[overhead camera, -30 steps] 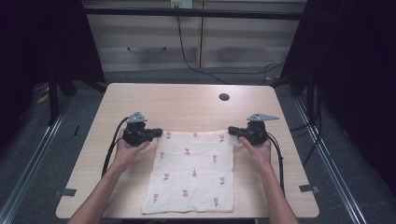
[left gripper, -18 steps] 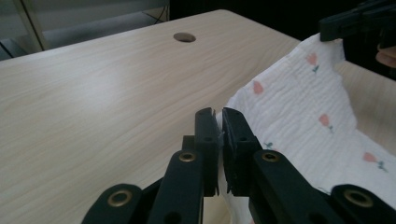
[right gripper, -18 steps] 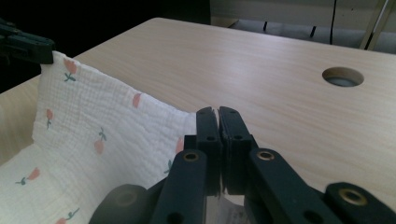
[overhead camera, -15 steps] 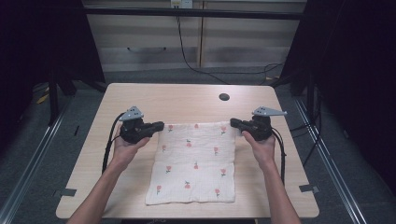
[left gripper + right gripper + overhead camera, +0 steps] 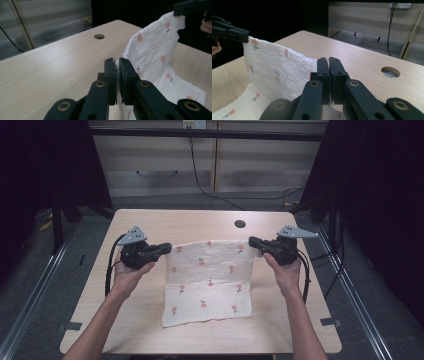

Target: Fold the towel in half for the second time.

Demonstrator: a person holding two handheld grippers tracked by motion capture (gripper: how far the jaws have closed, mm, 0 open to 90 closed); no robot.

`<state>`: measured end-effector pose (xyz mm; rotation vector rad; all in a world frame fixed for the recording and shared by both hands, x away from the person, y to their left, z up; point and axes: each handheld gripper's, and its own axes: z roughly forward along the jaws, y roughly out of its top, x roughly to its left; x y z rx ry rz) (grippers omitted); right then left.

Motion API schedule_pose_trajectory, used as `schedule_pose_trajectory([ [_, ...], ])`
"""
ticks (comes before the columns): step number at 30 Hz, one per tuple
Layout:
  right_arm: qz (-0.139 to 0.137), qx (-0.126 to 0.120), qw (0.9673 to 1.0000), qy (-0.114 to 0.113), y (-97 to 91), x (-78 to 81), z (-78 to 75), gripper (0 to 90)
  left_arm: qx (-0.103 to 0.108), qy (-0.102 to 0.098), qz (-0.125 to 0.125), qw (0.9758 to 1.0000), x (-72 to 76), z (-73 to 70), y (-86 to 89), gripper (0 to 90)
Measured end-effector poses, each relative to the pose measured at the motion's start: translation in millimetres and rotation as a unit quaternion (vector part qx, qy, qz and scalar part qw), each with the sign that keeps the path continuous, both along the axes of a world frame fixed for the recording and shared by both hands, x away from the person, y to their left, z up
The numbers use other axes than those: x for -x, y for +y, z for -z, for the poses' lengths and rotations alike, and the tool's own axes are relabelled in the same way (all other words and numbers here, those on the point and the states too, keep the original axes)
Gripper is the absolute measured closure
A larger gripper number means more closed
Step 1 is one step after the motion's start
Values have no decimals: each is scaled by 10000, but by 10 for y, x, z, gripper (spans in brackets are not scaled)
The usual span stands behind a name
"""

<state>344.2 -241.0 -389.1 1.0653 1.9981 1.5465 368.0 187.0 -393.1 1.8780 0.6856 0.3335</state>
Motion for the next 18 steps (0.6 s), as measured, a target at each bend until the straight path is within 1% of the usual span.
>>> schedule_pose_trajectory([
  [1, 0, 0, 10000, 0, 0, 0, 0, 882, 0, 0, 0, 10000, 0, 0, 0, 854],
  [2, -9, 26, 10000, 29, -2, 9, 16, 882, -19, 19, -25, 10000, 2, 30, 7, 854],
  [3, -17, 71, 9999, 124, -14, 21, 72, 882, -30, 91, -7, 10000, 20, 93, 14, 854],
  [4, -31, 98, 9998, 170, -23, 27, 106, 882, -61, 114, 6, 9999, 33, 126, 15, 854],
  [5, -58, 80, 9997, 228, -33, 38, 141, 882, -61, 114, 6, 9999, 33, 126, 15, 854],
  [6, -103, 15, 9995, 282, -47, 49, 178, 882, -144, 173, 23, 9997, 67, 194, 5, 854],
  [7, -136, 15, 9993, 339, -60, 58, 215, 882, -144, 173, 23, 9997, 67, 194, 5, 854],
  [9, -152, 157, 9989, 414, -73, 94, 269, 882, -270, 208, 53, 9994, 121, 248, 18, 854],
  [10, -152, 157, 9989, 414, -73, 94, 269, 882, -270, 208, 53, 9994, 121, 248, 18, 854],
  [11, -176, 185, 9985, 474, -92, 134, 311, 882, -300, 201, 35, 9993, 150, 255, 47, 853],
  [14, -208, 203, 9982, 516, -111, 178, 339, 882, -324, 203, 45, 9993, 176, 263, 68, 853],
  [15, -251, 274, 9978, 545, -123, 222, 360, 881, -386, 202, 64, 9990, 209, 280, 69, 853],
  [16, -251, 274, 9978, 545, -123, 222, 360, 881, -386, 202, 64, 9990, 209, 280, 69, 853],
  [17, -286, 352, 9974, 568, -127, 264, 373, 881, -410, 208, 81, 9989, 232, 288, 64, 853],
  [18, -302, 393, 9971, 582, -131, 283, 377, 880, -460, 215, 152, 9986, 275, 308, 39, 853],
])
